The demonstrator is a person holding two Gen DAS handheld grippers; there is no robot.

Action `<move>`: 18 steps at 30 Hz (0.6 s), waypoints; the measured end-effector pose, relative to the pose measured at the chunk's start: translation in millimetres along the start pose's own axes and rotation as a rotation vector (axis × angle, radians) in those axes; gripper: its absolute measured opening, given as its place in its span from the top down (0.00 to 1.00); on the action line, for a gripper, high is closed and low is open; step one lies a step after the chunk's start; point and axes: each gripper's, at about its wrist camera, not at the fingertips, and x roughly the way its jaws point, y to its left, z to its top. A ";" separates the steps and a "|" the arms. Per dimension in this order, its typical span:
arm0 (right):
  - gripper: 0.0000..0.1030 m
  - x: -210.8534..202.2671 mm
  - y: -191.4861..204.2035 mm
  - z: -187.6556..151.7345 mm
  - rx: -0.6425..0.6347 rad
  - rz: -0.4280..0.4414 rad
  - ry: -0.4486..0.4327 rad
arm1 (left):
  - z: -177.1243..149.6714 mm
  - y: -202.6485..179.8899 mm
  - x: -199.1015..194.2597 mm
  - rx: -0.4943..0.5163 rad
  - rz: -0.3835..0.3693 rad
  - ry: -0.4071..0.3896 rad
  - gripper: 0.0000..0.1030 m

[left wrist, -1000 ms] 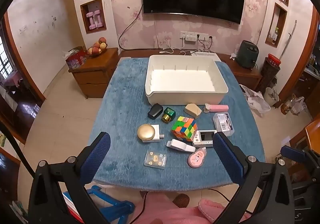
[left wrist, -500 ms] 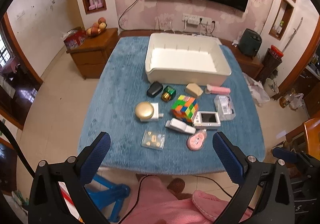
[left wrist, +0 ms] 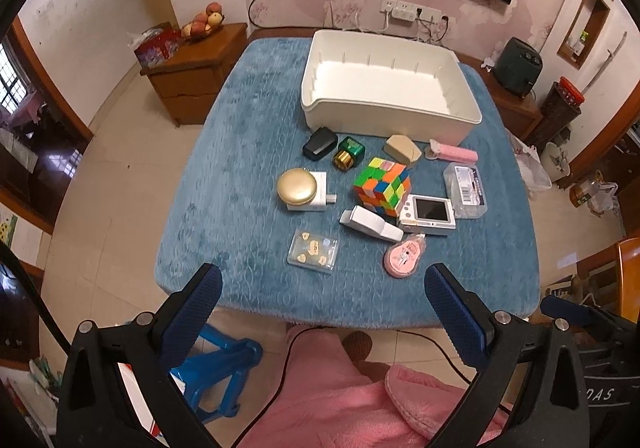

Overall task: Organize rigid objects
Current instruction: 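Move both tools toward the items on the table, then grasp the clear sticker box with the left tool while the right tool grasps the pink tape dispenser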

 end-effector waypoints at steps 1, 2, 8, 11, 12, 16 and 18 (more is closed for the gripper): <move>0.00 1.6 -1.8 0.8 0.009 0.005 0.007 | 0.6 1.0 2.4 -0.006 0.000 0.010 0.02; 0.00 3.2 -3.8 1.6 0.019 0.010 0.013 | 1.0 1.8 4.3 -0.010 -0.004 0.019 0.02; 0.00 11.9 -17.2 8.9 0.088 0.040 0.049 | 0.4 -3.2 14.1 -0.001 0.000 0.084 0.02; 0.00 18.8 -21.9 11.1 0.125 0.058 0.071 | 4.1 -4.7 17.8 0.010 0.003 0.095 0.02; 0.00 21.6 -23.5 11.8 0.139 0.065 0.080 | 5.5 -3.8 20.1 0.011 0.001 0.104 0.02; 0.00 36.1 -33.1 17.7 0.219 0.093 0.119 | 11.7 -0.3 35.5 0.009 -0.020 0.161 0.02; 0.00 44.5 -36.5 19.8 0.265 0.096 0.145 | 14.9 1.4 46.4 0.017 -0.031 0.203 0.02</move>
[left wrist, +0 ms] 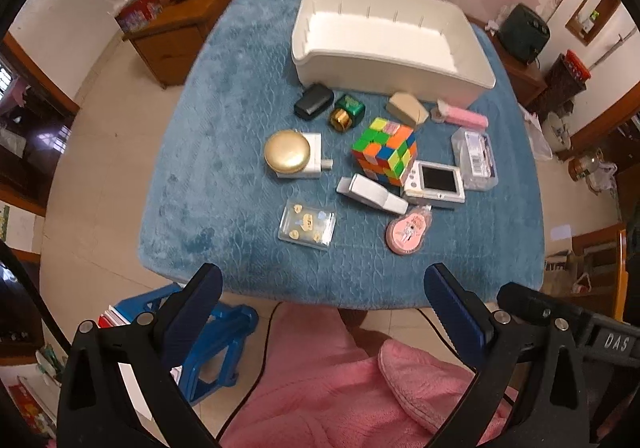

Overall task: Organize rigid objects
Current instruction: 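Grasp the clear sticker box with the left tool while the right tool grasps the pink tape dispenser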

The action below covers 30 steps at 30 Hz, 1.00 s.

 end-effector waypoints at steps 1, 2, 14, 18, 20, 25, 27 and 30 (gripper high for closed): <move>0.00 4.4 -1.2 2.0 0.021 0.001 0.013 | 2.7 0.6 5.5 0.007 -0.010 0.022 0.02; 0.00 8.8 -2.4 4.1 0.043 0.002 0.026 | 4.2 -0.5 10.1 0.013 -0.017 0.039 0.02; 0.00 61.2 -3.5 36.9 0.268 -0.066 0.114 | 36.7 0.3 94.2 0.124 -0.096 0.388 0.02; 0.00 84.2 -3.7 43.6 0.332 -0.104 0.157 | 43.4 -5.0 118.1 0.186 -0.074 0.472 0.02; 0.00 92.2 -4.2 45.5 0.355 -0.117 0.170 | 46.5 -5.4 129.1 0.200 -0.065 0.505 0.02; 0.04 109.7 -9.0 49.8 0.408 -0.146 0.195 | 50.8 -1.5 158.7 0.194 -0.039 0.595 0.02; 0.05 116.1 -11.0 50.3 0.426 -0.159 0.208 | 50.8 -0.1 167.6 0.189 -0.035 0.626 0.02; 0.05 124.7 -11.2 53.4 0.434 -0.181 0.215 | 51.2 0.1 174.8 0.189 -0.045 0.660 0.02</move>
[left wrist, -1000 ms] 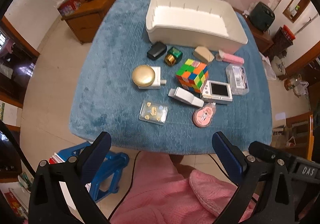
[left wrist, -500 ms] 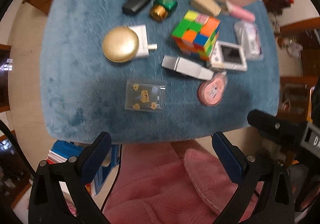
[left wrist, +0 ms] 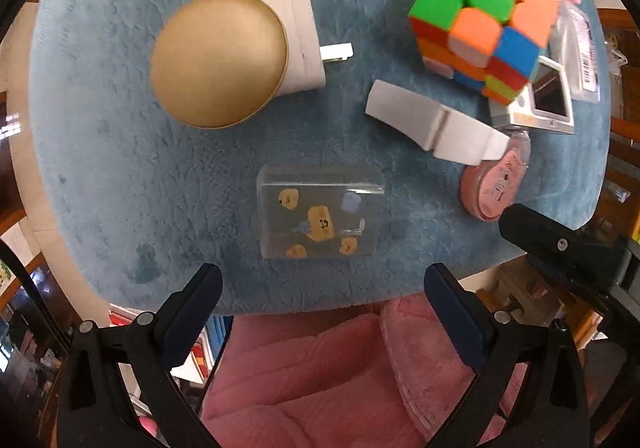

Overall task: Organize rigid objects
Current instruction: 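Grasp the clear sticker box with the left tool while the right tool grasps the pink tape dispenser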

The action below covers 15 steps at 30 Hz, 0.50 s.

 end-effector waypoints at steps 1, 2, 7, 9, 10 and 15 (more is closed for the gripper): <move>0.05 1.6 -1.8 2.6 0.000 -0.001 -0.001 | 1.3 -0.2 1.4 0.003 0.001 0.006 0.02; 0.07 3.7 -0.1 4.8 0.000 -0.002 0.000 | 2.7 -0.4 2.4 0.007 0.002 0.011 0.02; 0.11 8.7 2.0 7.5 0.003 -0.019 0.005 | 15.0 -6.1 3.8 0.011 -0.002 0.026 0.07; 0.14 9.1 2.7 8.6 0.003 -0.027 0.004 | 18.4 -7.6 1.2 0.012 -0.020 0.030 0.07; 0.15 10.0 2.5 9.1 0.005 -0.030 0.002 | 19.7 -8.0 0.9 0.012 -0.024 0.032 0.08; 0.29 17.3 21.3 23.7 0.015 -0.037 -0.002 | 32.5 -6.6 1.2 -0.006 -0.036 0.062 0.22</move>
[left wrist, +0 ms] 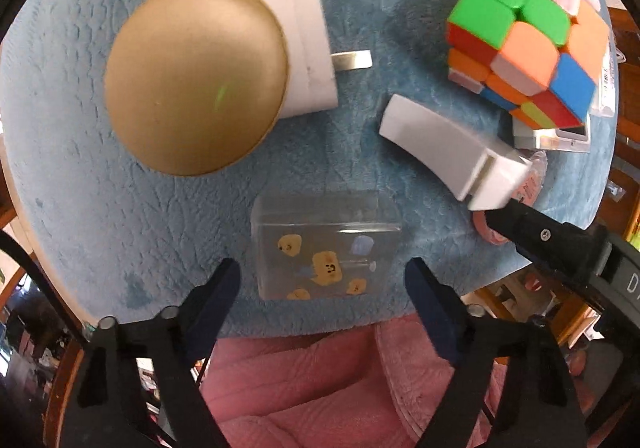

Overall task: Organize rigid objects
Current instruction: 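Grasp the clear sticker box with the left tool while the right tool grasps the pink tape dispenser, then lift both held items and carry them over the white tray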

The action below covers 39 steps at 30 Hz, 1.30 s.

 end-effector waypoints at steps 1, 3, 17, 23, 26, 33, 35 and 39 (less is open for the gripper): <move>0.31 0.1 1.8 2.3 0.000 0.000 -0.004 | 1.1 0.6 -0.1 -0.006 -0.007 0.008 0.27; 0.39 -3.7 3.7 7.8 0.002 0.003 -0.009 | 4.5 1.9 -0.4 -0.014 -0.019 0.015 0.34; 0.51 -4.7 -17.1 9.8 0.012 0.083 0.000 | 6.2 8.2 5.9 -0.107 -0.079 0.019 0.35; 0.52 -14.5 -27.1 -5.4 -0.017 0.121 -0.012 | -8.9 10.4 6.3 -0.144 -0.075 -0.011 0.35; 0.52 -20.5 -34.6 -10.7 -0.032 0.149 -0.020 | -18.3 7.5 2.5 -0.160 -0.085 -0.034 0.35; 0.52 -41.6 -52.7 -21.5 -0.061 0.251 -0.028 | -50.2 7.3 -7.3 -0.208 -0.123 -0.107 0.35; 0.52 -49.5 -57.4 -25.9 -0.076 0.267 -0.040 | -59.1 6.1 -13.3 -0.213 -0.136 -0.137 0.35; 0.52 -68.5 -67.4 -34.2 -0.116 0.291 -0.092 | -75.8 1.9 -25.3 -0.222 -0.142 -0.201 0.35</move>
